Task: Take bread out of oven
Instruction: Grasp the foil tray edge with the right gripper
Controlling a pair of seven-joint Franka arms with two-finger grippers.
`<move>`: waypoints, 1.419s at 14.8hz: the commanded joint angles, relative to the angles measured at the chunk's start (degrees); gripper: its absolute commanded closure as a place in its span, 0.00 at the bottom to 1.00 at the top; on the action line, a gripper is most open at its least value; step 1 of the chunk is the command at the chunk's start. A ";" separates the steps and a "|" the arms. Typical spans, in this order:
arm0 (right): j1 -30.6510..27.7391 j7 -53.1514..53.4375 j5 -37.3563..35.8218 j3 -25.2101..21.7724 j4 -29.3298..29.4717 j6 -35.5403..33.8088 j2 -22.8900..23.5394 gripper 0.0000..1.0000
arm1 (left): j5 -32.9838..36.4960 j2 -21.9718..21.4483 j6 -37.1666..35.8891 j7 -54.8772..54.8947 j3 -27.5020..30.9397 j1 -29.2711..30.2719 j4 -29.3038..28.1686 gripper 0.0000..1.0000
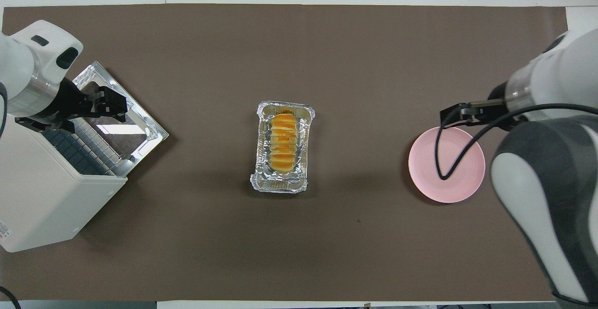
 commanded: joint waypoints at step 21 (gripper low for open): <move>14.38 22.20 -1.99 -1.15 11.14 12.86 25.70 1.00 | -0.07 -6.27 -5.90 11.70 -0.90 2.38 0.61 0.00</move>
